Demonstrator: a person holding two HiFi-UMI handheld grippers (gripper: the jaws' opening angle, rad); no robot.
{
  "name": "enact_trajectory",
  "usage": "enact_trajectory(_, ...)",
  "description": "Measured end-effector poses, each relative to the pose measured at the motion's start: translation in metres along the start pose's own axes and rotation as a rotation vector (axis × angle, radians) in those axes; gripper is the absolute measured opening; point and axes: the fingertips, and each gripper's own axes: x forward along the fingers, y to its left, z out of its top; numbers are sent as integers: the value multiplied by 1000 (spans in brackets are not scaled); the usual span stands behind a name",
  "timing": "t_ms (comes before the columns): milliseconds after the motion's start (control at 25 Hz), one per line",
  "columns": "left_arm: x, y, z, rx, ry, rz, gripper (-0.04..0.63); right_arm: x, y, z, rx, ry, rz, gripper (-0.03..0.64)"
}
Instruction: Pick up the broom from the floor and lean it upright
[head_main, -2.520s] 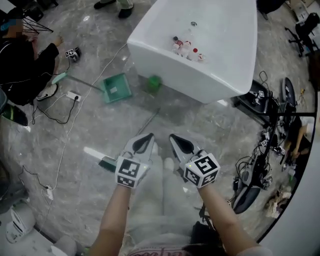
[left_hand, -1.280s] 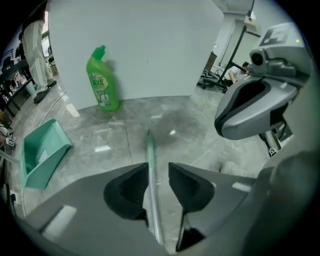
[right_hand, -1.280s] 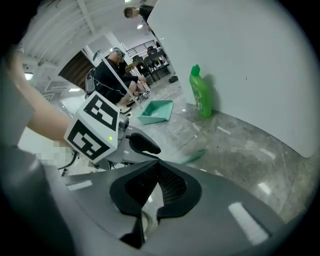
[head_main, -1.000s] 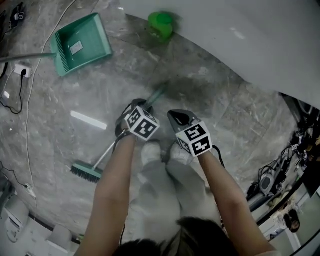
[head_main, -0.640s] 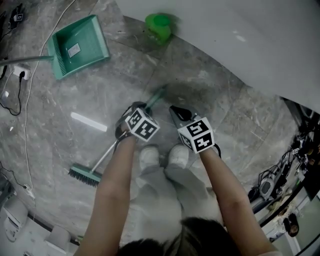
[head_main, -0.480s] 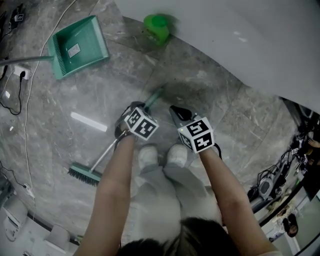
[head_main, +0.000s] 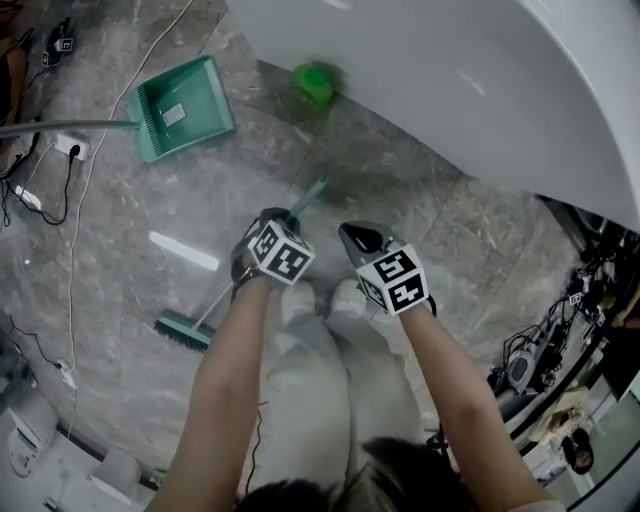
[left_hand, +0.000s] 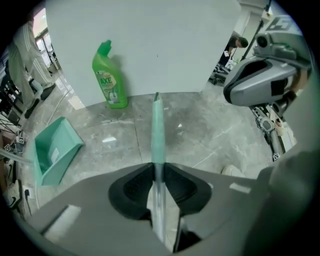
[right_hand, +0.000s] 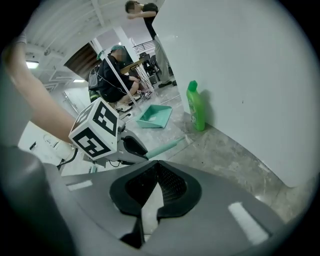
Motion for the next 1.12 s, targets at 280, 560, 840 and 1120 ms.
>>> enact_trajectory(280,-65,12,35,-16,-93,24,72,-34,26,50,-47,-49,21,2)
enact_trajectory(560,-119,29,58,-40,-137,72,71,-72,40,94,-71,-83,18,2)
enact_trajectory(840,-177,39,97,-45,-218,105,72,-110,48,134,-125,-89,6,2)
enact_trajectory(1120,-223,58,147,-61,-291,134,75,-147,48,177,-132,-146,-10,2)
